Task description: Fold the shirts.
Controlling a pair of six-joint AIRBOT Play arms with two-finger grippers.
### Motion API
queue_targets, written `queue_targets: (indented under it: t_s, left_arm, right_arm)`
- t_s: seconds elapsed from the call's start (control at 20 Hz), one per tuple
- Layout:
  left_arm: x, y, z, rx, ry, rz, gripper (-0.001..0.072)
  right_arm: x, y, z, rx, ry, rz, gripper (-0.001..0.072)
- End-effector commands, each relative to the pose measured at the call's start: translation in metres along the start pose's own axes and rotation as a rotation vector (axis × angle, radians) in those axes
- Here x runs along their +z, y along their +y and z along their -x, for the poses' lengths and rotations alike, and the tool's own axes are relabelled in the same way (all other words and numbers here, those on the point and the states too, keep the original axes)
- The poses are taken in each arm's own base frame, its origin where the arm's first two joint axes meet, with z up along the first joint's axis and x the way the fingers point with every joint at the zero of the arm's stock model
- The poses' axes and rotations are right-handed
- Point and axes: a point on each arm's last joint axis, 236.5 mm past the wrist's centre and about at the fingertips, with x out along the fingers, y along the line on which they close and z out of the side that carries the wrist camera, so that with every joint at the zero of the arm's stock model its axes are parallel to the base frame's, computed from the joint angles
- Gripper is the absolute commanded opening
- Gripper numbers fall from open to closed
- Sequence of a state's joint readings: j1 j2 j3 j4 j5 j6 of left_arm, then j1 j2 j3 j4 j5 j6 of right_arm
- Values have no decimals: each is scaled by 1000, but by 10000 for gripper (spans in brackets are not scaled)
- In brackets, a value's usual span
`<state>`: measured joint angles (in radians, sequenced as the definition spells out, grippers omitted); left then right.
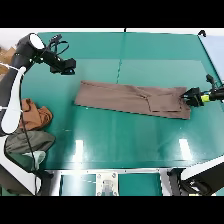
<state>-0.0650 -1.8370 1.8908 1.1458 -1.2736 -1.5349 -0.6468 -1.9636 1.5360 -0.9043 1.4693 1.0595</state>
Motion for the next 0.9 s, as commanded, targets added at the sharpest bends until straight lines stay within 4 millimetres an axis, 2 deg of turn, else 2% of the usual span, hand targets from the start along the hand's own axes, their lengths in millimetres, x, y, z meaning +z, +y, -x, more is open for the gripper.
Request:
queue_targets:
  t_s: [0.0, 0.1, 0.15, 0.25, 0.3, 0.45, 0.6, 0.75, 0.85]
  left_arm:
    - [-3, -13, -4, -59, 10, 7, 21]
    - [-4, -20, -5, -79, 12, -2, 20]
    - [-4, -24, -7, -81, 10, -10, 21]
    - [-7, -38, -16, -91, 10, -53, 21]
    - [-9, -48, -23, -97, 5, -72, 20]
    - [-15, -92, -57, -128, -21, -142, 20]
    - [-30, -164, -111, -225, -62, -188, 20]
    - [-56, -244, -154, -353, -119, -232, 20]
    - [-70, -279, -176, -390, -169, -235, 20]
  right_arm:
    - [0, 7, -24, -15, 43, 74, 661]
    - [3, 13, -25, -16, 44, 94, 260]
    - [5, 15, -25, -17, 41, 102, 249]
    - [8, 25, -24, 6, 37, 111, 50]
    - [11, 30, -22, 19, 30, 119, 17]
    - [27, 58, -1, 68, -9, 125, 15]
    - [36, 98, 30, 70, -7, 181, 15]
    - [38, 152, 57, 47, -18, 278, 16]
    - [38, 191, 69, 28, -51, 347, 15]
